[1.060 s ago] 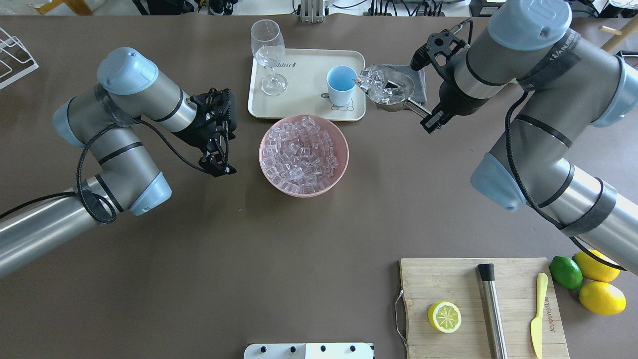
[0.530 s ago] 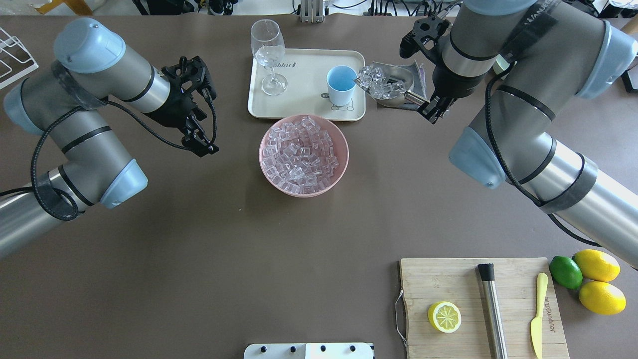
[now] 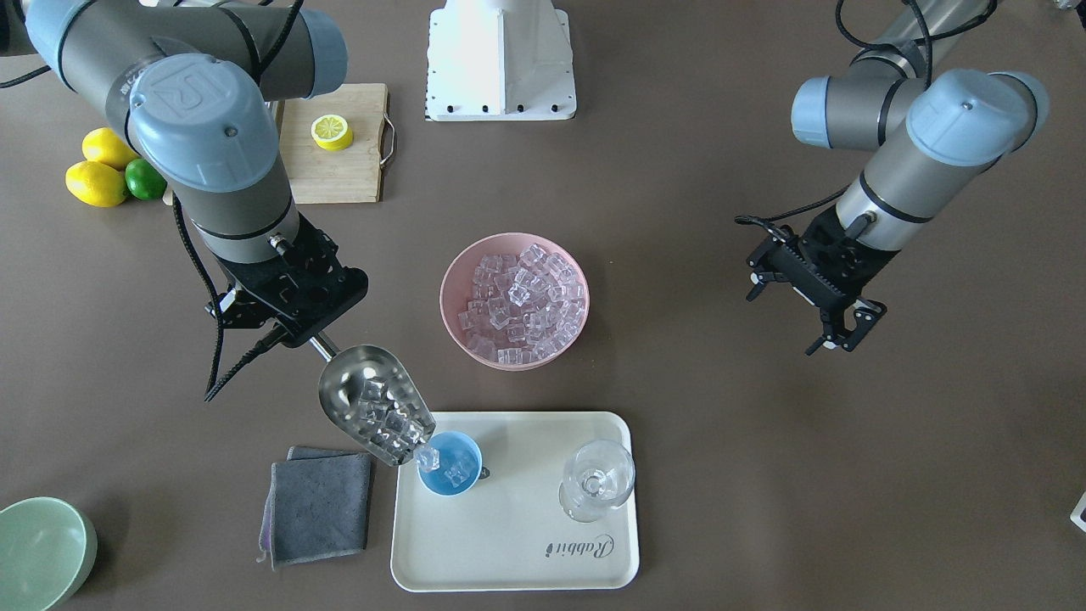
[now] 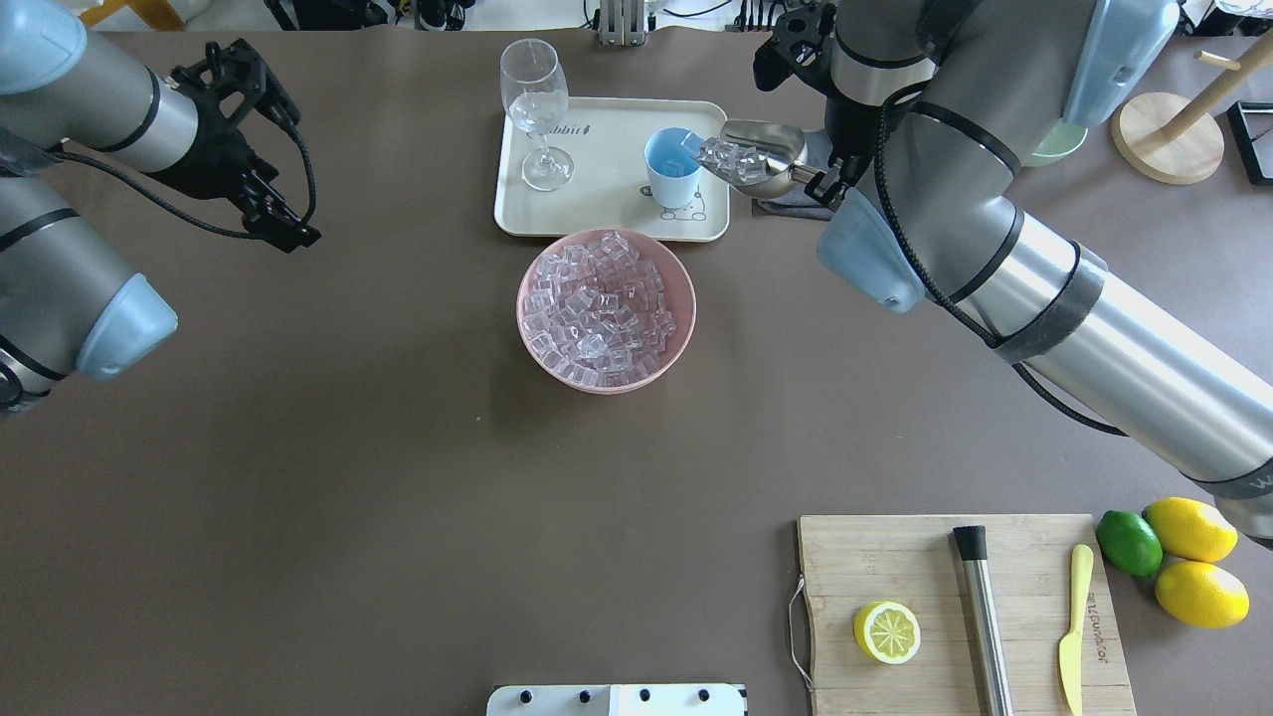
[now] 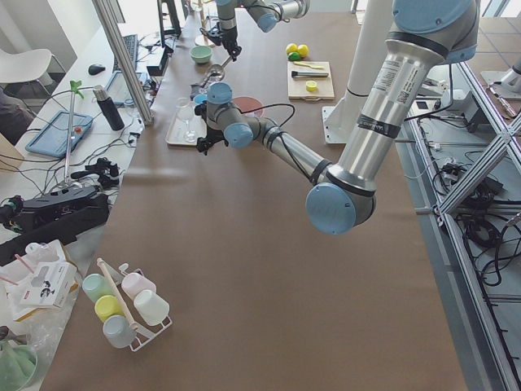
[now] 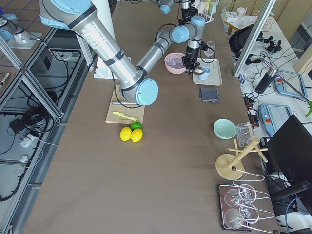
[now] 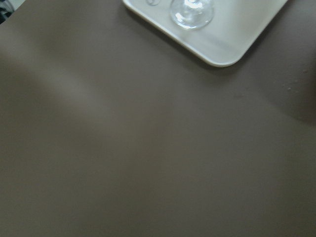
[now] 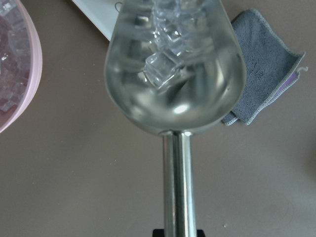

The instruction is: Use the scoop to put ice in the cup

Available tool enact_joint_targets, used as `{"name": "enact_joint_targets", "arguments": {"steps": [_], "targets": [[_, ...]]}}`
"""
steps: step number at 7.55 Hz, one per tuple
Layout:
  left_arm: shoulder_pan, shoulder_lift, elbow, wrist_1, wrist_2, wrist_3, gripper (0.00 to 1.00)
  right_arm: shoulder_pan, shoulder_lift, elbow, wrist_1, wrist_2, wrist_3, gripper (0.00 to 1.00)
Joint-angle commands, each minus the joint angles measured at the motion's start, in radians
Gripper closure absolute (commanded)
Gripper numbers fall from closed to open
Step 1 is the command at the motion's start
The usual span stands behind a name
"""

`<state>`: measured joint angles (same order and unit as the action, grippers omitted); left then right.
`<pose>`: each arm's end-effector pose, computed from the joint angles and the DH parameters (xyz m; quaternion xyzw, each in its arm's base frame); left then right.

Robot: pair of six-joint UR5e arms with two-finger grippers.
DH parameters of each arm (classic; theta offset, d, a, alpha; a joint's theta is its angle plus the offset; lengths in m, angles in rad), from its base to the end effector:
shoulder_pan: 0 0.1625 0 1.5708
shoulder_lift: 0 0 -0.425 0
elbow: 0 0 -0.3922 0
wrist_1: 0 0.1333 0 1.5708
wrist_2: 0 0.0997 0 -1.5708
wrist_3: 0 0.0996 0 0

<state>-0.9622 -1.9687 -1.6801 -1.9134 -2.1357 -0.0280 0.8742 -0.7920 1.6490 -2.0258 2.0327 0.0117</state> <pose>0.2983 -0.5680 0.3444 0.2965 0.3651 0.3605 0.8055 -0.3693 -0.5801 0.2116 0.1045 -0.2778 -0.3633 0.8831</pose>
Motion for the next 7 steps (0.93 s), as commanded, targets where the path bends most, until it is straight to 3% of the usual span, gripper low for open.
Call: {"name": "enact_joint_targets", "arguments": {"steps": [1, 3, 4, 5, 6, 7], "targets": [[-0.157, 0.052, 0.008, 0.227, 0.008, -0.006, 0.01, 0.000, 0.054, -0.044, -0.074, -0.012, -0.048, 1.00], [-0.254, 0.144, 0.034, 0.254, -0.003, -0.128, 0.01, 0.000, 0.101, -0.052, -0.163, -0.052, -0.091, 1.00], [-0.301, 0.169, 0.098, 0.249, -0.007, -0.124, 0.01, 0.000, 0.106, -0.057, -0.168, -0.057, -0.098, 1.00], [-0.358, 0.175, 0.173, 0.249, -0.083, -0.118, 0.01, 0.000, 0.093, -0.031, -0.171, -0.057, -0.098, 1.00], [-0.442, 0.213, 0.227, 0.234, -0.175, -0.068, 0.01, 0.002, 0.004, 0.082, -0.178, -0.045, -0.087, 1.00], [-0.543, 0.259, 0.288, 0.179, -0.193, 0.167, 0.01, 0.041, -0.063, 0.135, -0.171, -0.028, -0.088, 1.00]]}}
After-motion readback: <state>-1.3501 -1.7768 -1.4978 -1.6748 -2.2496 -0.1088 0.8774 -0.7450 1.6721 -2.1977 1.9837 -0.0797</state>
